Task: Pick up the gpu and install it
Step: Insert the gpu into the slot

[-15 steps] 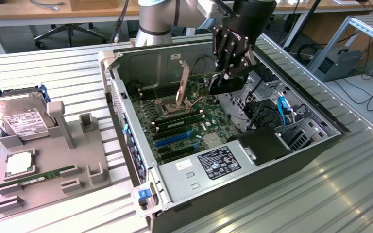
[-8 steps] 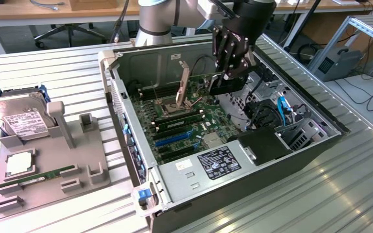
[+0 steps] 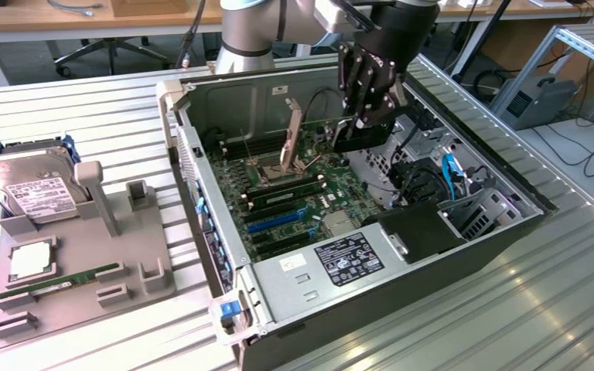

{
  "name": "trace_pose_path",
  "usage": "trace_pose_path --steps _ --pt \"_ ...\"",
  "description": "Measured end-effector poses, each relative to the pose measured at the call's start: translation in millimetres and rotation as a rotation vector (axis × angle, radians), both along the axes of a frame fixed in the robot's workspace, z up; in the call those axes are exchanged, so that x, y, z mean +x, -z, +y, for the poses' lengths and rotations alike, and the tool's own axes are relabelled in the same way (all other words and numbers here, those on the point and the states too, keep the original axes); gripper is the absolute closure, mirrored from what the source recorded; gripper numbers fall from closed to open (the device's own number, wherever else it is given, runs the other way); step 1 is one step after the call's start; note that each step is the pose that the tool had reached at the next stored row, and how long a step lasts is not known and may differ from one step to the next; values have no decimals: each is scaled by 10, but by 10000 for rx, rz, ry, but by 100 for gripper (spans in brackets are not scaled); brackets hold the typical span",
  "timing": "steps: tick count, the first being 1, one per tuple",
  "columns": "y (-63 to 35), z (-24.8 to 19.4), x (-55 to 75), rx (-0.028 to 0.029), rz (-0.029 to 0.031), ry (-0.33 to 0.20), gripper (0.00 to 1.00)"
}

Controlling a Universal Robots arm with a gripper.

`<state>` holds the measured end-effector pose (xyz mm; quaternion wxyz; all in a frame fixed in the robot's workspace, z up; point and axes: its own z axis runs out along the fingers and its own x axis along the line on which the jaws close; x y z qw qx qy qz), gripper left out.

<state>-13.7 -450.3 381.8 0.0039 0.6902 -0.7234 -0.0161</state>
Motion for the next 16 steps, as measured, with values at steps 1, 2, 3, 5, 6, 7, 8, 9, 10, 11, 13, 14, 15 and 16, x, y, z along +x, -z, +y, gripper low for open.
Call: trace_pose_path --steps 1,2,3,5,6,7,8,9,10,11,13,14,15,16 --pt "2 -1 0 0 0 0 73" --pt "4 -1 0 0 0 0 73" --pt "23 -9 -1 0 0 0 73" --pt "44 -17 -2 0 0 0 73" --pt "45 -17 -2 0 0 0 73" --pt "48 -18 -2 0 0 0 73" --pt "49 -18 -2 0 0 0 73" --pt "55 -20 -2 0 0 -1 73" --pt "59 -21 -2 0 0 -1 73" --pt "60 -22 -2 0 0 0 73" --pt "63 -24 -3 0 0 0 73" --pt "65 -24 -3 -1 0 0 73" --pt "77 -29 -4 0 0 0 73" --pt "89 -34 -4 0 0 0 73"
